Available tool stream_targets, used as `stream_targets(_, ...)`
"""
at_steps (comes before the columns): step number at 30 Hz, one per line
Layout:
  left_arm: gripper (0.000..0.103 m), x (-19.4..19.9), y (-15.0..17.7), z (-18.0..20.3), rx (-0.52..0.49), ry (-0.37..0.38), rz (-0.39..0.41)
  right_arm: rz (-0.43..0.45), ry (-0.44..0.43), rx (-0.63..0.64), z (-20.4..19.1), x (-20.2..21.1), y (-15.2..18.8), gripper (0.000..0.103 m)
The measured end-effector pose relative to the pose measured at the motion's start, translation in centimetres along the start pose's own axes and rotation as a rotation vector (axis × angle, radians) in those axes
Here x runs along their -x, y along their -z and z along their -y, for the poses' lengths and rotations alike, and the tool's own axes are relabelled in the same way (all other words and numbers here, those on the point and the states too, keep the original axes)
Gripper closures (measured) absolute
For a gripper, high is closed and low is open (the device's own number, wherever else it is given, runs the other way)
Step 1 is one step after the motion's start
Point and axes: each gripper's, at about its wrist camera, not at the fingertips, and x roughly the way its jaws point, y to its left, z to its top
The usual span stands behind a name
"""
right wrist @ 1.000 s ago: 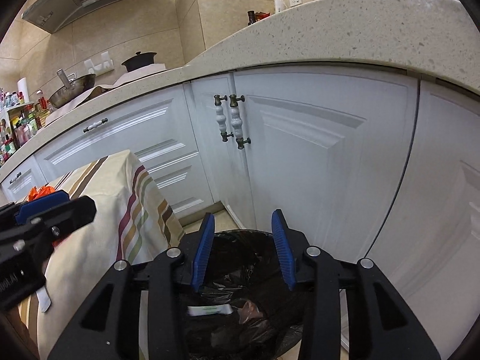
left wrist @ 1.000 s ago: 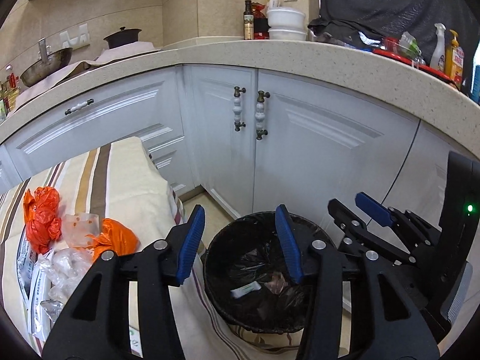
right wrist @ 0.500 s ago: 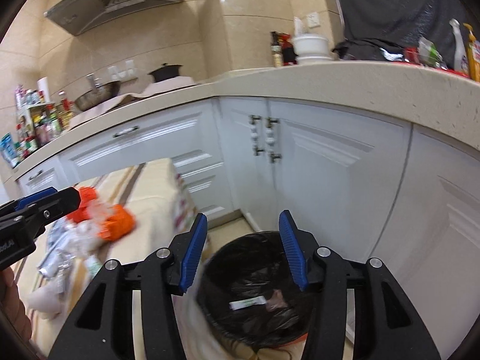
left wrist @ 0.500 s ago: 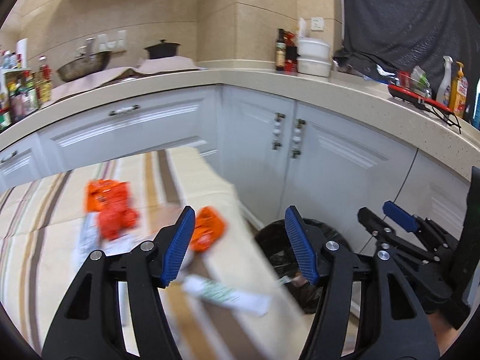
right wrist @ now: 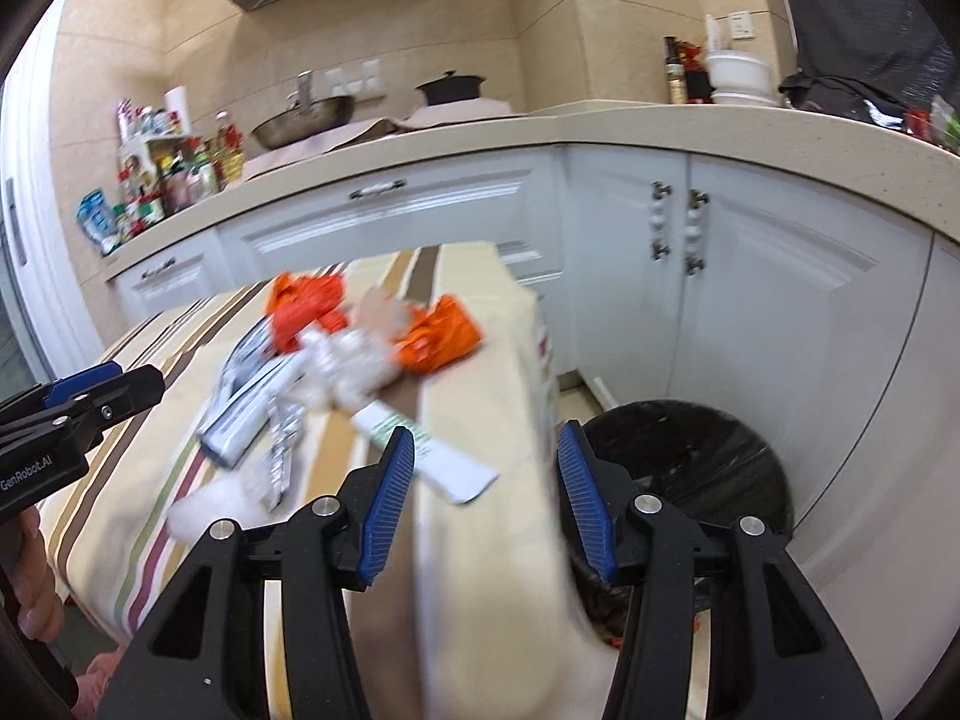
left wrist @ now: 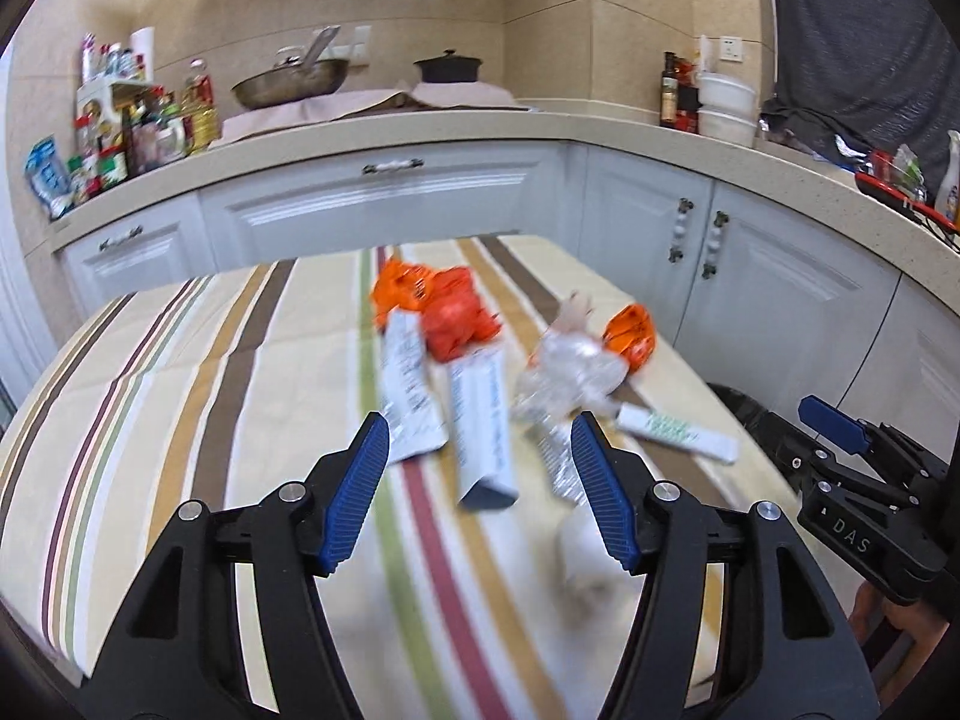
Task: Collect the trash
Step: 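Grasp the white tissue with the left gripper while the right grasps the foil wrapper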
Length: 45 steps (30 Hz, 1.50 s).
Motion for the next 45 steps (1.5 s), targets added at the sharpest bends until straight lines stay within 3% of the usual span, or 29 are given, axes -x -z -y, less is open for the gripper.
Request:
stream_targets(9, 0.042, 1.3, 2.1, -0.8, 0.004, 0.048, -0.01, -0.024, -0.002, 0.023, -1.9, 0.5, 1.3, 0.053)
stream_targets(25, 0.042, -1.8, 4.2, 3.7, -0.071, 0.113, -0.062, -0.025, 0.033, -0.027, 0.2, 1.2, 2.2, 0.053)
stream_targets(28, 0.054, -1.9, 4.4, 4.0, -0.08, 0.123, -0.058, -0.027, 0.031, -0.034, 0.5, 1.0, 2.2, 0.053)
stream_targets(31, 0.078, -2.1, 4.5, 4.2, -0.093, 0.151, -0.063, -0.031, 0.026, -0.034, 0.4, 0.7, 2.3, 0.053)
stream_targets(38, 0.085, -1.1, 4.7, 3.5, -0.096, 0.183, -0.06, -0.039, -0.001, -0.011, -0.9, 0.2, 2.2, 0.053)
stream_targets(45, 0.085, 0.5, 4.6, 0.6, -0.069, 0.146, -0.046, -0.053, -0.055, 0.042, -3.7, -0.8, 1.9, 0.053)
